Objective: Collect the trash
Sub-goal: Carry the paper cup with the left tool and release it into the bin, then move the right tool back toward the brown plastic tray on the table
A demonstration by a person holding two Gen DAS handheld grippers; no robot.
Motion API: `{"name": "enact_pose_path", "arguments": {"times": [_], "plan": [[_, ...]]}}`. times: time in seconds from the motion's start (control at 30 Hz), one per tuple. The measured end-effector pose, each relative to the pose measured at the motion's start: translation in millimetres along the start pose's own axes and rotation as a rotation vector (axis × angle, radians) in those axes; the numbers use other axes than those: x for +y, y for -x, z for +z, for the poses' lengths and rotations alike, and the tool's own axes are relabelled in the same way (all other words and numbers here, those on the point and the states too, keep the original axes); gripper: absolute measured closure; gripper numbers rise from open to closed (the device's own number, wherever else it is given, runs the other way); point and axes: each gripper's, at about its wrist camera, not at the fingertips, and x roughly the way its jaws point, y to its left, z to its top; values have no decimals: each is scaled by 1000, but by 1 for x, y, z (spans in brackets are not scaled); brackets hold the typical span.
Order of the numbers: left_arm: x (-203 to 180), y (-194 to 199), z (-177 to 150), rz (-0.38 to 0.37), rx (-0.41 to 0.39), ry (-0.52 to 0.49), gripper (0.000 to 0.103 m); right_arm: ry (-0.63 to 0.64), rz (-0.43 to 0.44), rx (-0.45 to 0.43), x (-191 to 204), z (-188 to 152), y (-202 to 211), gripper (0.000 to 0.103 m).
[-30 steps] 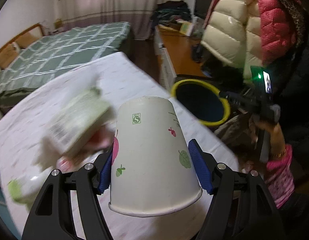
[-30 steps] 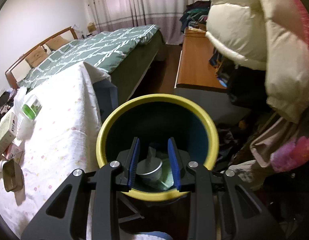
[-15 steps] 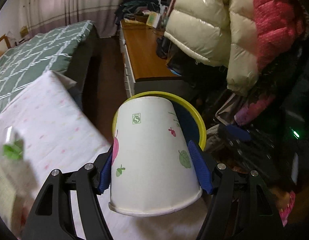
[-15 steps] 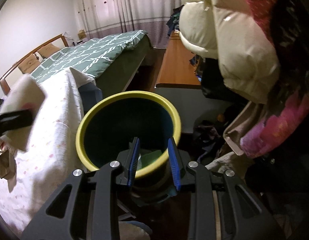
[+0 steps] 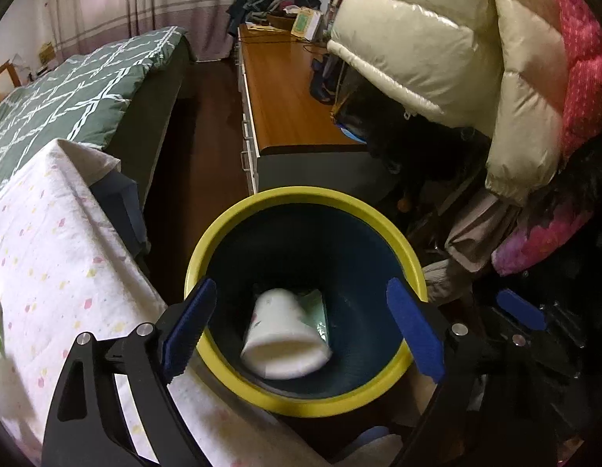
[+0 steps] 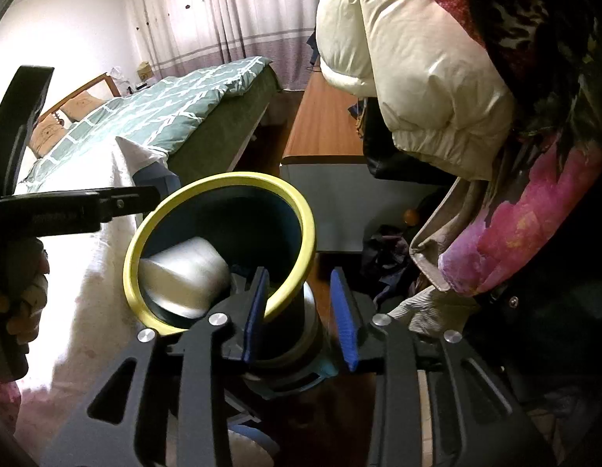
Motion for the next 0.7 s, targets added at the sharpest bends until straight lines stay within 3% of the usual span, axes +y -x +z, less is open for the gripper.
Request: {"name": "enact_pose_path", "arguments": {"times": [0.33, 0.7], "plan": [[30, 140, -54, 25, -219, 90, 6, 33, 45, 4, 25, -5, 4, 71], [106, 289, -168, 254, -423, 266, 5, 143, 131, 15, 95, -19, 16, 70]]}}
